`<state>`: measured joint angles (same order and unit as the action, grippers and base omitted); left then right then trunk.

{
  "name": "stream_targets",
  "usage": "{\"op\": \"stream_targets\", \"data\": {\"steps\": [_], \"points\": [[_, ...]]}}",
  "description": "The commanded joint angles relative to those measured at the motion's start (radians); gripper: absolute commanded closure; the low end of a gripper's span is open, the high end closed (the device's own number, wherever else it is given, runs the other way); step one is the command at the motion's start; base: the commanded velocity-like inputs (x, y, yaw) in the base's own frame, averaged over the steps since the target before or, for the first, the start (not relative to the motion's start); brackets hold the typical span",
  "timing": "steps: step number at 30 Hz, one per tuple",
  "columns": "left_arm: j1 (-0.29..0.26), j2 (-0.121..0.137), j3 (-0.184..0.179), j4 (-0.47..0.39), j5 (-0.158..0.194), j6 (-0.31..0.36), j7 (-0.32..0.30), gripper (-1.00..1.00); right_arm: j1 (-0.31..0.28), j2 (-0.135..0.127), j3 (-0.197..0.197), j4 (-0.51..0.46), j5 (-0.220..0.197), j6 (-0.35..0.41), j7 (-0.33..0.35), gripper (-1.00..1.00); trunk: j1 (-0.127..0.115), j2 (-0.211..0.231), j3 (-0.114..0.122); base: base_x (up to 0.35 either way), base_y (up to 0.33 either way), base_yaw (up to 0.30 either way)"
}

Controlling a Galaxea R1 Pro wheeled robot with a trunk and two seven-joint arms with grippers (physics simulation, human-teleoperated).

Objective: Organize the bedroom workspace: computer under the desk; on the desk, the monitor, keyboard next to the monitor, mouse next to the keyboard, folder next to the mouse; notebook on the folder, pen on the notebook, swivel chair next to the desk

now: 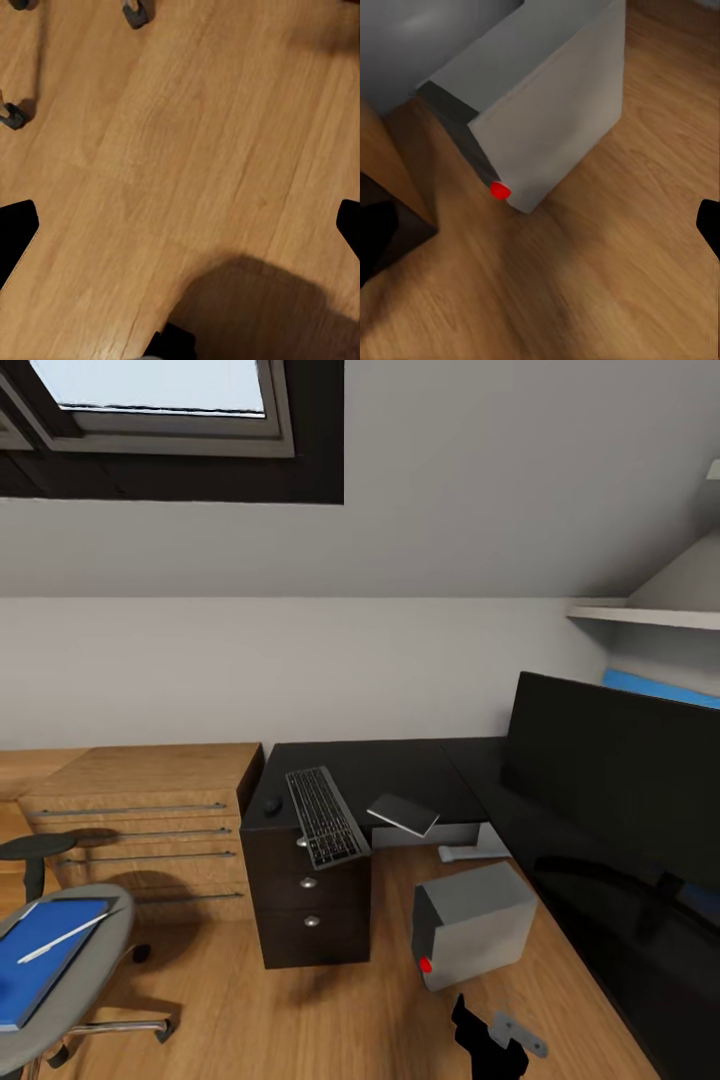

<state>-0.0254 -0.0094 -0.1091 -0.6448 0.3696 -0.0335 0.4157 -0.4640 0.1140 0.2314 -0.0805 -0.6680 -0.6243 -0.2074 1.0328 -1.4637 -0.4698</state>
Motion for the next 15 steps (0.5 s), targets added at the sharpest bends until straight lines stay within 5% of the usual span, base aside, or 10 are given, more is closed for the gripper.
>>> {"op": "stream_targets", "data": {"steps": [1,7,8,10,15], "points": [[0.0,0.001,-0.006,0.013,0.009,-0.02,0.001,-1.0,0.0,0.002,0.008,0.01,0.014,-0.01,-0.007,-1.0,-0.004,0.007,0.002,0.0,0.0,0.0],[0.0,0.008,-0.005,0.103,0.006,-0.068,-0.055,-1.0,0.003,0.009,0.008,0.068,0.121,-0.04,0.012,-1.0,-0.027,0.049,0.021,0.0,0.0,0.0],[-0.002,0.01,-0.004,0.155,0.004,-0.078,-0.094,-1.0,0.004,0.011,0.008,0.083,0.174,-0.045,0.02,-1.0,-0.031,0.056,0.024,0.0,0.0,0.0],[-0.003,0.012,-0.004,0.186,0.003,-0.083,-0.134,-1.0,0.005,0.011,0.007,0.09,0.211,-0.047,0.024,-1.0,-0.039,0.07,0.03,0.0,0.0,0.0],[-0.004,0.015,-0.004,0.21,0.001,-0.088,-0.174,-1.0,0.005,0.011,0.007,0.095,0.24,-0.049,0.027,-1.0,-0.058,0.105,0.046,0.0,0.0,0.0]]}}
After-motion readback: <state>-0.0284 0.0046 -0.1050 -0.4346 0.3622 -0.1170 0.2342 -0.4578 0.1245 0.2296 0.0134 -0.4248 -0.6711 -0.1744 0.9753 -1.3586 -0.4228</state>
